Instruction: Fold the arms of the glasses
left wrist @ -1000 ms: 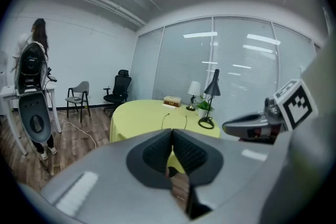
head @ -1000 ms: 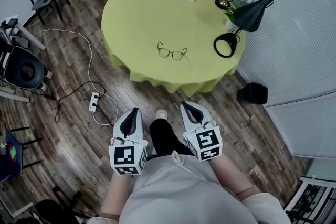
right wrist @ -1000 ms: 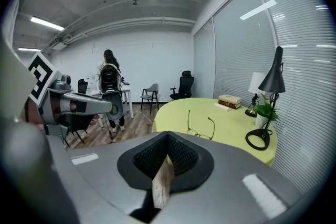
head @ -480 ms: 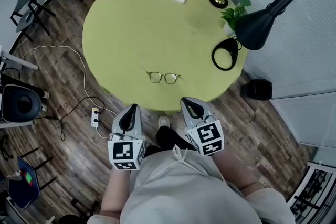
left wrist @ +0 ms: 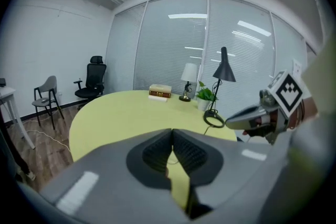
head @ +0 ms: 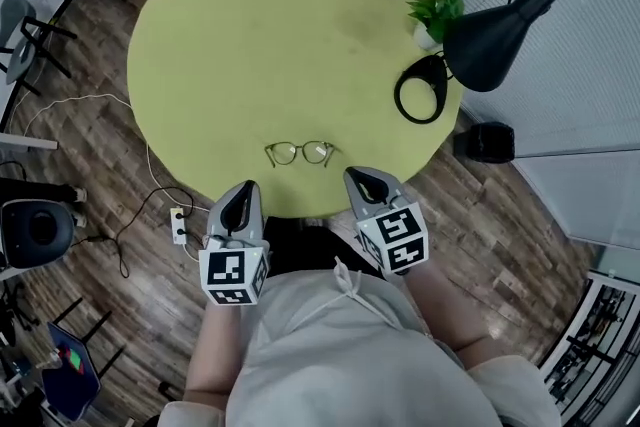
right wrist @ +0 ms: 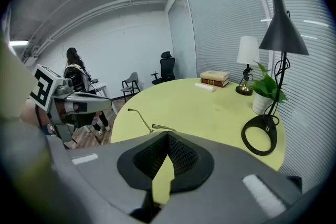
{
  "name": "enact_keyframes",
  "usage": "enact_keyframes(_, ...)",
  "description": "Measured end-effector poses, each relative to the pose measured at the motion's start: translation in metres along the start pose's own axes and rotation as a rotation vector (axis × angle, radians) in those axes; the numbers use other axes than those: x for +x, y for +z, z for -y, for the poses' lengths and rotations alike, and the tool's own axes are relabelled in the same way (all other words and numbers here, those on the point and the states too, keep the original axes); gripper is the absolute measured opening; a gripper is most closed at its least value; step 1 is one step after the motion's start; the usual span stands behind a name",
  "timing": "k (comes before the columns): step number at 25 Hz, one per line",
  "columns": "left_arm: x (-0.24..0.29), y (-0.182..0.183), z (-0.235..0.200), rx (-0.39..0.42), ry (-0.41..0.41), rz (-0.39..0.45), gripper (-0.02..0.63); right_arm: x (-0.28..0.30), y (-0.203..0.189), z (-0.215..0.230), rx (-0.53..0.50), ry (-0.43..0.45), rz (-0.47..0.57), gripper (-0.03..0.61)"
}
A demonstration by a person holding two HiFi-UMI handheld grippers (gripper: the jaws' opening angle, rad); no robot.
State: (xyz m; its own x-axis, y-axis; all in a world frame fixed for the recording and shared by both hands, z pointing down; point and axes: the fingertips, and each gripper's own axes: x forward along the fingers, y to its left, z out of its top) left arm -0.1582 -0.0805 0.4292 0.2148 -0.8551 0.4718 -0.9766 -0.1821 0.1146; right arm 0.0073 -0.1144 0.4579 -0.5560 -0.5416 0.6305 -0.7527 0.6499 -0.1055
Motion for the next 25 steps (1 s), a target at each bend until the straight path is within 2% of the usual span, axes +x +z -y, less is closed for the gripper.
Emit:
enact_keyframes(4,0.024,-0.008,-0.006,0.003,-0.067,-0.046,0.006,0.017,-0.005,0.005,-0.017,-0.014,-0.067,-0.002)
enact_keyframes(9,0.050,-0.020,-0.016,0.010,-0.097,-0.079,0.006,0.046,-0.026,0.020,-0.014,-0.035,-0.146,0.000)
enact_keyframes(11,0.060,-0.026,-0.020,0.008,-0.110,-0.080,0.006,0.057,-0.033,0.027,-0.042,-0.037,-0.176,0.000)
enact_keyframes(13,0.068,-0.030,-0.025,0.007,-0.122,-0.080,0.006,0.067,-0.039,0.031,-0.103,-0.017,-0.218,0.020)
enact_keyframes(14,0.072,-0.032,-0.026,0.002,-0.127,-0.081,0.006,0.071,-0.041,0.031,-0.140,0.000,-0.242,0.094)
enact_keyframes(15,0.074,-0.033,-0.027,-0.005,-0.133,-0.081,0.006,0.074,-0.043,0.032,-0.179,0.018,-0.259,0.110)
enact_keyframes(21,0.090,-0.031,-0.027,-0.004,-0.155,-0.075,0.006,0.087,-0.035,0.033,-0.425,0.102,-0.260,0.110)
enact_keyframes(25,0.095,-0.032,-0.026,0.013,-0.165,-0.089,0.006,0.093,-0.032,0.030,-0.537,0.148,-0.271,0.112)
